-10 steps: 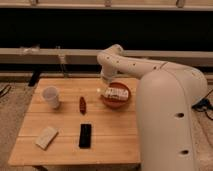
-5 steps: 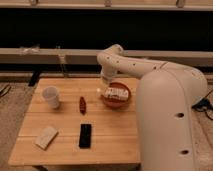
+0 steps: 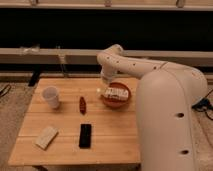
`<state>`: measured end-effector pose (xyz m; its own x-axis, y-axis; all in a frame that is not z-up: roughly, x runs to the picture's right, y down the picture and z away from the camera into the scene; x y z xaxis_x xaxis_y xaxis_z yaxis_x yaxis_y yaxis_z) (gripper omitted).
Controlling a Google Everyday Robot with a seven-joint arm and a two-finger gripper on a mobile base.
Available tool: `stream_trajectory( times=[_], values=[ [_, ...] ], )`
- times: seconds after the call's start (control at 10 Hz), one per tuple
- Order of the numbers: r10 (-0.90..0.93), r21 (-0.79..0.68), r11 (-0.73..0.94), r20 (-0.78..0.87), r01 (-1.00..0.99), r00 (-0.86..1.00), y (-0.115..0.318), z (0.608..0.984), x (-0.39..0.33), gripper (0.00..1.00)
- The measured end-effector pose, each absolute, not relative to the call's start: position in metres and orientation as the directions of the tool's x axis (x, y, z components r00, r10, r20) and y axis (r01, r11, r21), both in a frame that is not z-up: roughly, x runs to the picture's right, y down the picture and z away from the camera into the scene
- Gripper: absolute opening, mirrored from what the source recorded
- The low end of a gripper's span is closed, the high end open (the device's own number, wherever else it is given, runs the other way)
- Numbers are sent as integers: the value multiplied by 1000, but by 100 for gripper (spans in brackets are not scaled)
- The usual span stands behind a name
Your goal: Push the eraser across the table
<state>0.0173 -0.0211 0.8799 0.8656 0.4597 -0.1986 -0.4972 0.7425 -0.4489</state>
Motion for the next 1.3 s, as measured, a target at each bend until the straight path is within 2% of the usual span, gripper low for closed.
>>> stream_trajectory(
  times=[0.3, 0.5, 0.9, 1.3],
  values=[
    [447, -427, 778, -140, -461, 884, -24, 869, 9, 80],
    [416, -400, 824, -54, -401, 908, -14, 833, -13, 80],
    [324, -422, 870, 96, -257, 941, 55, 764, -53, 80],
    [178, -564, 825, 214, -27, 961, 124, 738, -79, 80]
  ],
)
